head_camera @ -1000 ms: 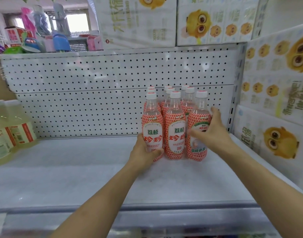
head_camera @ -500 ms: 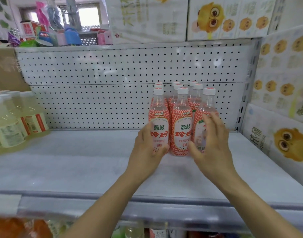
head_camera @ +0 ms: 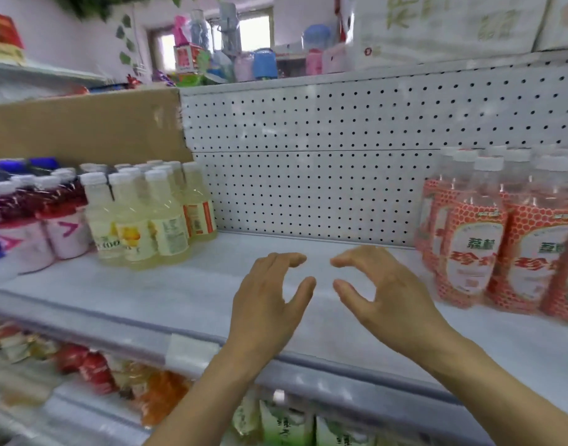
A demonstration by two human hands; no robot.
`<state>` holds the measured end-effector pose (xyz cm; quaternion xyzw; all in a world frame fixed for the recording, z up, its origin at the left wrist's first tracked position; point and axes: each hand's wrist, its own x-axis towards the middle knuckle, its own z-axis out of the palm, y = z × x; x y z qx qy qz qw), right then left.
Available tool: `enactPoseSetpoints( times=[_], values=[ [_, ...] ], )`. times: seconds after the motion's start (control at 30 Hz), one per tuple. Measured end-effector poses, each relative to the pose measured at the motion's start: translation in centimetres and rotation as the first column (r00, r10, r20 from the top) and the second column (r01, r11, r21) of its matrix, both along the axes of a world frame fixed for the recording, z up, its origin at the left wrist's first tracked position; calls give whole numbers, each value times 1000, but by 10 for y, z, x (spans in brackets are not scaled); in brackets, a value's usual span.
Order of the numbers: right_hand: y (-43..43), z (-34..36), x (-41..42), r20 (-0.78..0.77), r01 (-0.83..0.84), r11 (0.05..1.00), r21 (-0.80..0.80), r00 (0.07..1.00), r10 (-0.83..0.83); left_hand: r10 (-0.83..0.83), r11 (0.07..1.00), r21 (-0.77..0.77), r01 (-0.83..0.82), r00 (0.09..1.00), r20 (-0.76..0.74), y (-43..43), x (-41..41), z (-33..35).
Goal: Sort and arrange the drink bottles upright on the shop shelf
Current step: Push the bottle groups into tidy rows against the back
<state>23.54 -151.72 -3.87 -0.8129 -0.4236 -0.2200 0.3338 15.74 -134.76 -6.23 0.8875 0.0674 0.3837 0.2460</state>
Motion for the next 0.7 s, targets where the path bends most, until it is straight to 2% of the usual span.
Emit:
enactPoseSetpoints(
  times=[0.27,0.4,0.47,0.53,0.63,0.7],
  values=[
    [181,2,1,-353,-148,985,-90,929,108,54,995,-88,-54,999,-6,183,-39,12],
    [255,-3,8,-464,-186,976,-113,879,113,195,976,-118,-185,978,76,255,-42,15],
    [290,-5,12,-544,-197,979,-56,828,135,291,935,-240,-262,952,91,289,-42,15],
    [322,-6,17,-605,-197,980,23,777,170,324,862,-430,-270,944,57,324,-38,17],
    [360,-7,25,-689,-186,964,189,674,265,190,757,-641,-127,981,30,361,-32,19],
    [379,-8,29,-763,-150,949,278,566,313,61,765,-644,-26,998,32,376,-29,16]
  ],
)
